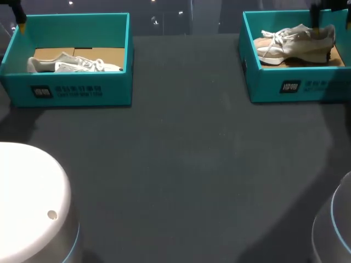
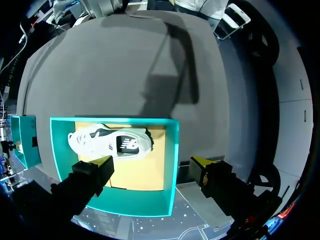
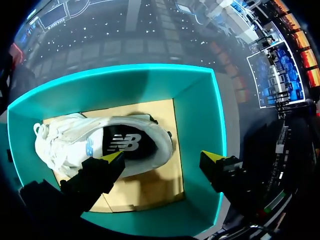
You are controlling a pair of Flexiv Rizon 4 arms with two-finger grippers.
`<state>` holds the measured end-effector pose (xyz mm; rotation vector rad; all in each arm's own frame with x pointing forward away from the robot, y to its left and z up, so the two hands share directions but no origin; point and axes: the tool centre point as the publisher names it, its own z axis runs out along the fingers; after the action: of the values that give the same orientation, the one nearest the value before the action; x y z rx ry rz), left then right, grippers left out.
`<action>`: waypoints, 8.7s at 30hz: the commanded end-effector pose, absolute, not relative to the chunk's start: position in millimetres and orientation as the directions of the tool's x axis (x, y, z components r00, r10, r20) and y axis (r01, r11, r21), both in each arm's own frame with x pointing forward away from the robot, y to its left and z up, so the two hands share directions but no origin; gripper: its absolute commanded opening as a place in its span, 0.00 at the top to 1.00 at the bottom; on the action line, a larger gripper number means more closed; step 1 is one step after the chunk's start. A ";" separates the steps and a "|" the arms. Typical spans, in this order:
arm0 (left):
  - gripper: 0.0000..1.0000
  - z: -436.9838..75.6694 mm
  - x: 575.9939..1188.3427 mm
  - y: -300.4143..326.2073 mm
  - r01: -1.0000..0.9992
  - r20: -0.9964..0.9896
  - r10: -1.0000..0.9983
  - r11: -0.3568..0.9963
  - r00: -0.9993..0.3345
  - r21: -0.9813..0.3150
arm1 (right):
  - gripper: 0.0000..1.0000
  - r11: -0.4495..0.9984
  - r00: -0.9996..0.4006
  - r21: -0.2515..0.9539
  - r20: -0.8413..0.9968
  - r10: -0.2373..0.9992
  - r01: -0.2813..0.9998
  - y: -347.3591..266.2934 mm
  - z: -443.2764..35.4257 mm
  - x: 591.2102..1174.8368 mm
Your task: Take the shoe out of the shoebox, open the shoe tongue, remove and reinsert the insole, then place the shoe into the shoebox
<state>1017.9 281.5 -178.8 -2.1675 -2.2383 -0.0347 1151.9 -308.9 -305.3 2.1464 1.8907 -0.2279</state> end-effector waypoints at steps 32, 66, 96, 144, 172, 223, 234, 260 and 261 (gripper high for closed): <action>0.00 -178.3 1018.1 281.7 1.000 0.035 0.999 0.031 -0.031 -0.002 | 0.41 -0.105 0.103 0.001 -0.209 0.972 0.994 -328.7 -364.1 1163.1; 0.00 -178.3 1018.1 281.7 1.000 0.035 0.999 0.031 -0.031 -0.002 | 1.00 -0.153 0.145 -0.040 -0.167 0.975 0.987 -332.5 -360.4 1160.2; 0.00 -178.3 1018.1 281.7 1.000 0.035 0.999 0.031 -0.031 -0.002 | 1.00 -0.225 0.215 -0.032 -0.192 0.958 0.974 -328.5 -252.1 1158.6; 0.00 -178.3 1018.1 281.7 1.000 0.035 0.999 0.031 -0.031 -0.002 | 1.00 -0.196 0.271 0.269 -0.275 0.922 0.943 -206.6 -109.6 977.4; 0.00 -178.3 1018.1 281.7 1.000 0.035 0.999 0.031 -0.031 -0.002 | 1.00 -0.209 0.306 0.329 -0.277 0.911 0.921 -91.2 -117.1 834.6; 0.00 -178.3 1018.1 281.7 1.000 0.035 0.999 0.031 -0.031 -0.002 | 1.00 -0.152 0.241 0.283 -0.315 0.918 0.947 23.5 -223.4 711.3; 0.00 -178.3 1018.1 281.7 1.000 0.035 0.999 0.031 -0.031 -0.002 | 1.00 -0.139 0.222 0.257 -0.332 0.917 0.956 55.6 -275.6 682.0; 0.00 -178.3 1018.1 281.7 1.000 0.035 0.999 0.031 -0.031 -0.002 | 1.00 -0.214 0.242 0.142 -0.224 0.944 0.966 60.5 -359.5 679.7; 0.00 -178.3 1018.1 281.7 1.000 0.035 0.999 0.031 -0.031 -0.002 | 1.00 -0.210 0.238 0.138 -0.229 0.944 0.968 60.9 -361.2 680.2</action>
<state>1018.0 281.6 -178.5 -2.1673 -2.2382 -0.0347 676.8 55.2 -353.4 2.2648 1.7894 -0.1220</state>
